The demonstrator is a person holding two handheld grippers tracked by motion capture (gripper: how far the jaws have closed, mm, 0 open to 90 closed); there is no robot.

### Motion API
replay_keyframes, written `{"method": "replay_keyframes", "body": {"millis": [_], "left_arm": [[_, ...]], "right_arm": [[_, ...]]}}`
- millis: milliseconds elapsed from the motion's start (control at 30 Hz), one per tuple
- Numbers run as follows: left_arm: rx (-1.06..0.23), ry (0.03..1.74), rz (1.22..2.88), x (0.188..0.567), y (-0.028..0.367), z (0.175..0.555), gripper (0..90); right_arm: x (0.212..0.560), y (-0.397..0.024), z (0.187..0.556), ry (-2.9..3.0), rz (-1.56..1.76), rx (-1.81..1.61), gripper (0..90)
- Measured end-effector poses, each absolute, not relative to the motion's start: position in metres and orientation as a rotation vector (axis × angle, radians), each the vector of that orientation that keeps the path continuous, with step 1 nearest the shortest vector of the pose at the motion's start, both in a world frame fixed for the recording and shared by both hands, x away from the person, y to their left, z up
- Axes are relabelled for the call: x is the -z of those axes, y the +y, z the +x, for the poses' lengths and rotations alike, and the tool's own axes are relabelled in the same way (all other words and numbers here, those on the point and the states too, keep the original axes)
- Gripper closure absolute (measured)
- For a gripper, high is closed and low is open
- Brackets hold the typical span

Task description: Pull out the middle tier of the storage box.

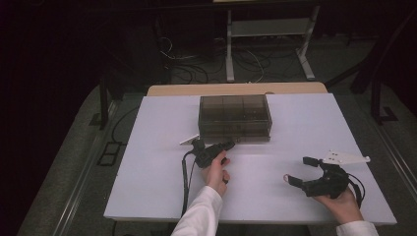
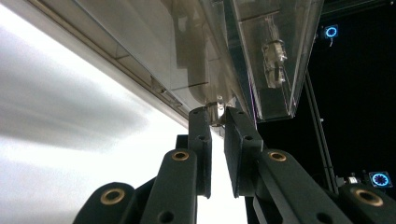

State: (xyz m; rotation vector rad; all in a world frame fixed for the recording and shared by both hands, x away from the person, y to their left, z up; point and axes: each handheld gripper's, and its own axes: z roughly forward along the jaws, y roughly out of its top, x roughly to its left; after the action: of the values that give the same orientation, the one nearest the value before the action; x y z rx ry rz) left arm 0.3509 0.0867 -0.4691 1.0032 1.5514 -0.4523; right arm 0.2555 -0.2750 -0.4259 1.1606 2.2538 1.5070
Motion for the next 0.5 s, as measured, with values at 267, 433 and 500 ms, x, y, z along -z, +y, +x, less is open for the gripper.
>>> {"method": "replay_keyframes", "body": {"millis": [267, 433, 500], "left_arm": [[0.452, 1.548, 1.018, 0.4688, 0.0876, 0.3485, 79.7], [0.442, 1.545, 1.025, 0.4682, 0.0873, 0.3487, 79.6], [0.437, 1.546, 1.029, 0.4679, 0.0872, 0.3488, 79.6]], "right_arm": [[0.4262, -0.2748, 0.2559, 2.256, 1.154, -1.505, 0.1], [0.4264, -0.2748, 0.2559, 2.255, 1.157, -1.505, 0.1], [0.4263, -0.2748, 0.2559, 2.254, 1.156, -1.506, 0.0]]}}
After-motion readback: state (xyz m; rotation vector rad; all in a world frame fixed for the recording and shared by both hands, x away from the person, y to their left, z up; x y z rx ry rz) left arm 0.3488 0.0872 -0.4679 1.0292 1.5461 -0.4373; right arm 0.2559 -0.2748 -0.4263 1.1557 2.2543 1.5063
